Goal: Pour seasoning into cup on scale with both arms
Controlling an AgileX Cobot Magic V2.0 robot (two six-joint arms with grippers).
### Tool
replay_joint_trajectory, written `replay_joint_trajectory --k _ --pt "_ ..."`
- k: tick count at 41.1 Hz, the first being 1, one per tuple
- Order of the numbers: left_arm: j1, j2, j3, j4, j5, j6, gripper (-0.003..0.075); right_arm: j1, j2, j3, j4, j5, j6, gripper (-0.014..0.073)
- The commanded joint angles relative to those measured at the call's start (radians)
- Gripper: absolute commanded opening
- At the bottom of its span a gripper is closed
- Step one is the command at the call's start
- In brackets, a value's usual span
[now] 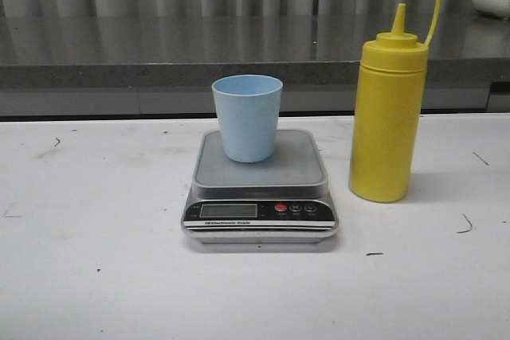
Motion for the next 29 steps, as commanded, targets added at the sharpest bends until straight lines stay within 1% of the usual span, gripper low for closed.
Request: replay_joint_trajectory --k 1,9,13,29 --pt "0.002 -0.115 0.066 -0.031 -0.095 0.002 0.0355 0.001 0.002 -0.028 -0.008 -0.062 -0.012 0.0468" --pt "0.002 -0.311 0.201 -0.04 -0.112 0.002 0.0355 0.001 0.002 -0.028 -0.008 -0.062 -0.012 0.0468" --pt "0.002 -0.365 0.239 -0.043 -0.112 0.002 0.0355 0.001 0.002 -0.028 -0.008 -0.062 -0.012 0.0468" --pt "0.002 -0.391 0.251 -0.05 -0.113 0.002 0.0355 0.001 0.002 -0.028 -0.008 -0.062 -0.012 0.0468"
